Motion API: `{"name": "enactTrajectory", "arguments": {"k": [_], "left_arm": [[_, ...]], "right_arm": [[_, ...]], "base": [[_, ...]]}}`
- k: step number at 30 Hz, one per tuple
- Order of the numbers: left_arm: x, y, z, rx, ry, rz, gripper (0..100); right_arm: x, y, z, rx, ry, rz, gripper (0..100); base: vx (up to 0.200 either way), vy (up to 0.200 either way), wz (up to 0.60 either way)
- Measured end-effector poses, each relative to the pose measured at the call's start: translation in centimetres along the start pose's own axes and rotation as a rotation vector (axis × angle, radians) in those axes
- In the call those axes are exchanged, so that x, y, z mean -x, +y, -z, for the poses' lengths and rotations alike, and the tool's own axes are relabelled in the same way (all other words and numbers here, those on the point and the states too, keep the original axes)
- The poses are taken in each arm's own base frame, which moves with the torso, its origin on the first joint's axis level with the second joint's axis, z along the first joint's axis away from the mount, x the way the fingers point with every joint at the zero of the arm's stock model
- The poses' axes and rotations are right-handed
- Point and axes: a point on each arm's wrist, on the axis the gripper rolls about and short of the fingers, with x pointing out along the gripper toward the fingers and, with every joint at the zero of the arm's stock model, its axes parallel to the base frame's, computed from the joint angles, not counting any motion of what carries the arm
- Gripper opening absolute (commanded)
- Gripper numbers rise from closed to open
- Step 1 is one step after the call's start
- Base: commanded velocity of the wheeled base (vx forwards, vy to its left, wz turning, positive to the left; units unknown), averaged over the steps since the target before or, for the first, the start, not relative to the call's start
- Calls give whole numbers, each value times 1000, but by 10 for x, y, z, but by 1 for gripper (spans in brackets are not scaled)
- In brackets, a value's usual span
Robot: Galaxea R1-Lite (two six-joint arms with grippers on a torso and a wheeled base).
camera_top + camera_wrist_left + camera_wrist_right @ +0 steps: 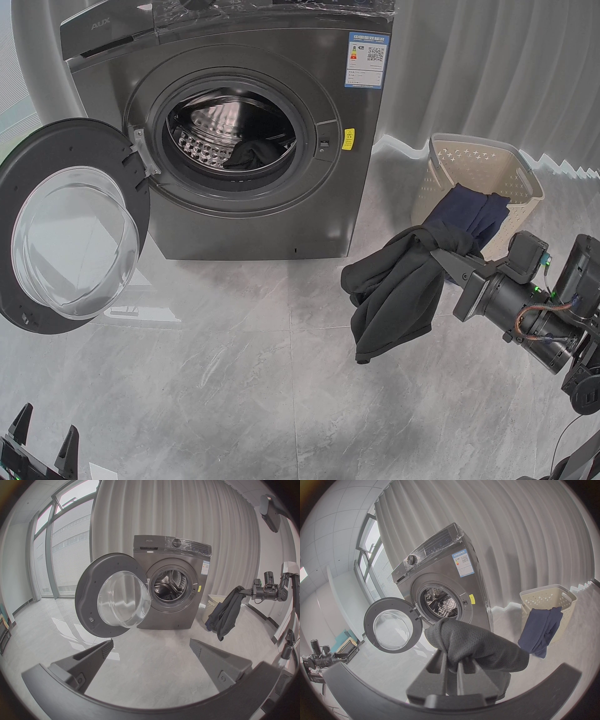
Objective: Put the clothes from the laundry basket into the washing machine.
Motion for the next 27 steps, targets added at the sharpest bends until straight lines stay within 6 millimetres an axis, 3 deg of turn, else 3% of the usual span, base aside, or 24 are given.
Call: {"name": "enactTrajectory", "arguments": {"k": [4, 16, 22, 27], "left_arm": [[0, 0, 0, 1, 0, 0, 100], [0, 0, 0, 1, 0, 0, 100], [0, 0, 0, 0, 0, 1, 100], [0, 0, 0, 0, 0, 1, 100]], "right_arm": [[0, -1, 0, 0, 0, 3, 0], [1, -1, 1, 1, 4, 4, 0], [1, -1, 1, 1, 5, 5, 0], [1, -1, 2, 1, 6, 5, 0]], "base": [[0, 200, 0], [0, 0, 0], [200, 0, 0], [0, 0, 0]]}}
